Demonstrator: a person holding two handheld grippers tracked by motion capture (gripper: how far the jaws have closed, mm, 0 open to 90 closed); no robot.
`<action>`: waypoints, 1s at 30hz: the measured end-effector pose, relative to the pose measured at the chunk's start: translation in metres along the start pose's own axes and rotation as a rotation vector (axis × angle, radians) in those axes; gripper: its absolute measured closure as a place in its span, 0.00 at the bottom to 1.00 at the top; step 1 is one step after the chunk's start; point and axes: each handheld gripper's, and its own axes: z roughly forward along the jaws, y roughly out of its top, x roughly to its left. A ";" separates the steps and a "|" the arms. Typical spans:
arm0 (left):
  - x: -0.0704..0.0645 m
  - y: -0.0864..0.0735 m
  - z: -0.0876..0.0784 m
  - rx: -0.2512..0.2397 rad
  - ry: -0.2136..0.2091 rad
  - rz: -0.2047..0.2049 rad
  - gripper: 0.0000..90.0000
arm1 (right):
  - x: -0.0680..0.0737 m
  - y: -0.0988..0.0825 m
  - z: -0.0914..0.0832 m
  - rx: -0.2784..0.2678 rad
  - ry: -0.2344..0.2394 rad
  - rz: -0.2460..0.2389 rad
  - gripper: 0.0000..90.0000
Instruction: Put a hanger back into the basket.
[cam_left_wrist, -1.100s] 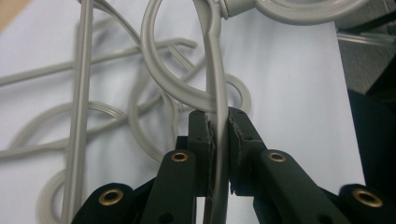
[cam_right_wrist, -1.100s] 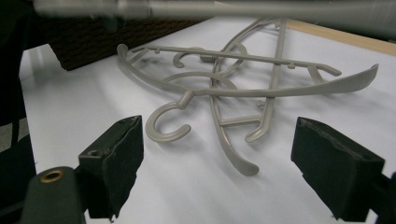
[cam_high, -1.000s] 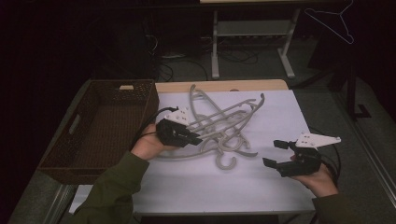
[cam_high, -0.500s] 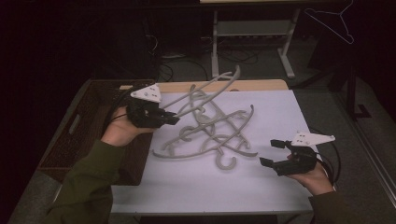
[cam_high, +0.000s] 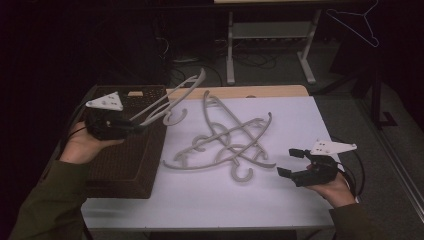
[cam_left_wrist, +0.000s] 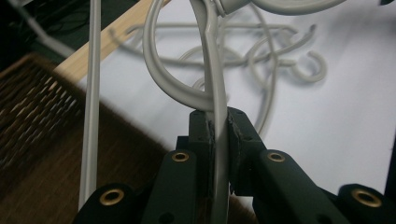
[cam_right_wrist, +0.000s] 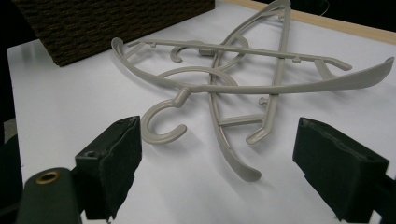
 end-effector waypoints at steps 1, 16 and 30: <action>0.003 -0.005 -0.003 0.003 0.010 -0.011 0.91 | 0.000 0.000 0.000 0.001 -0.001 0.002 0.17; 0.029 -0.069 -0.035 0.022 0.076 -0.144 0.91 | -0.001 0.000 0.002 0.011 -0.012 0.005 0.17; 0.040 -0.093 -0.033 0.059 0.068 -0.199 0.91 | -0.002 0.000 0.004 0.017 -0.014 -0.001 0.17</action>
